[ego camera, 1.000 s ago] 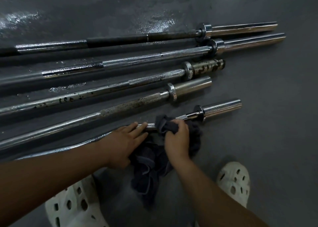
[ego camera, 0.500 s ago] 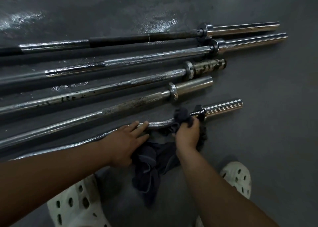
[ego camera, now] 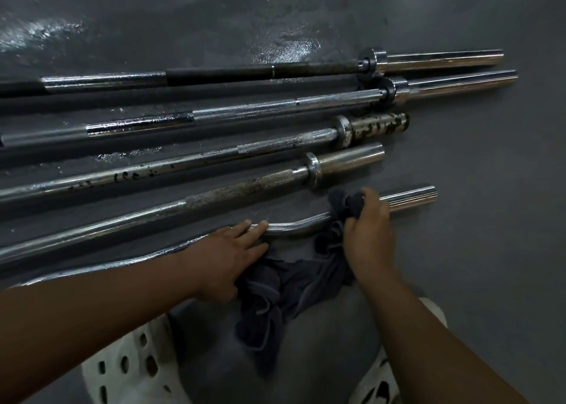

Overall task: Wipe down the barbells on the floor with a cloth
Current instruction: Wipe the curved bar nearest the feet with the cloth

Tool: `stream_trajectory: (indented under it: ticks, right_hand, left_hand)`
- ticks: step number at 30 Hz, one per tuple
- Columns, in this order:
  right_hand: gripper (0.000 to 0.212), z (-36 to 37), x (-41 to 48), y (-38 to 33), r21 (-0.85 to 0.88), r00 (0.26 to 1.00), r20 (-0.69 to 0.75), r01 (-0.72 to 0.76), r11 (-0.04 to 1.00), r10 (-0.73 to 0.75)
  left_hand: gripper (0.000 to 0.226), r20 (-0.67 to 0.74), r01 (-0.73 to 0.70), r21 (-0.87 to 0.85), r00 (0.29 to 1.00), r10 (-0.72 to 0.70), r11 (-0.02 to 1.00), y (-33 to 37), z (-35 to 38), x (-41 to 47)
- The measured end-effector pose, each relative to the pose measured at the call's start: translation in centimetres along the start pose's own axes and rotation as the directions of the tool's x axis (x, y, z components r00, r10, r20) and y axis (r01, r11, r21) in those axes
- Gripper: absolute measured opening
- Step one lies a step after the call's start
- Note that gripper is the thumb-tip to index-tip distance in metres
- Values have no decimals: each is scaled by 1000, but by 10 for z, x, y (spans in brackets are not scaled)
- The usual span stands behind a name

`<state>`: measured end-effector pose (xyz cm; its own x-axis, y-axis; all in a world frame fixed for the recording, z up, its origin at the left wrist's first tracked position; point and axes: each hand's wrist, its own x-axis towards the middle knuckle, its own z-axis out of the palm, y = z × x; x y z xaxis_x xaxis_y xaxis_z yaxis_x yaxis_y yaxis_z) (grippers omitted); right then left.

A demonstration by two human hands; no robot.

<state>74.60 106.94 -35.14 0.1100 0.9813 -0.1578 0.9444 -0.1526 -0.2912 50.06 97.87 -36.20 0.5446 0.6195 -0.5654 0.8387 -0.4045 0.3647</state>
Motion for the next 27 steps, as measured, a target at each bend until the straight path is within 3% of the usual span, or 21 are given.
stream_trajectory:
  ticks: [2,7,10,12,16,20,21,23,26,27]
  right_hand:
    - [39,15,-12,-13,44,999,26,-28,999,27]
    - [21,20,-14,-3,160,974,208,61,985,-94]
    - [30,11,-1,17,105,995,94,34,994,-44]
    - [34,22,-21,0,146,994,108,-14,989,-2]
    - [24,31,-33,-13,273,942,280,109,956,-187]
    - [37,20,-1,5,251,995,43,-102,963,95]
    - [37,23,-7,-3,238,995,41,-97,966,90]
    - [37,41,-36,-26,164,991,100,74,984,-91]
    - [36,44,-66,-33,79,917,174,351,933,-360]
    - [32,39,-55,-23,73,911,170,369,927,-376]
  left_hand:
    - [93,4,-3,1,1000,3,1000,0,0,0]
    - [92,-4,-4,-9,1000,4,1000,-1,2,0]
    - [92,0,-6,3,1000,6,1000,-1,3,0]
    - [94,3,-6,-1,1000,6,1000,0,3,1]
    - [94,7,-9,-22,1000,9,1000,-3,1,-1]
    - [94,4,-10,-22,1000,10,1000,-2,-1,-1]
    - [94,9,-12,-16,1000,12,1000,-2,-1,0]
    - [93,17,-12,-15,1000,12,1000,-1,-2,-1]
    - [93,20,-6,-41,1000,7,999,-1,-4,-1]
    - [93,19,-8,-51,1000,9,999,-2,-4,-1]
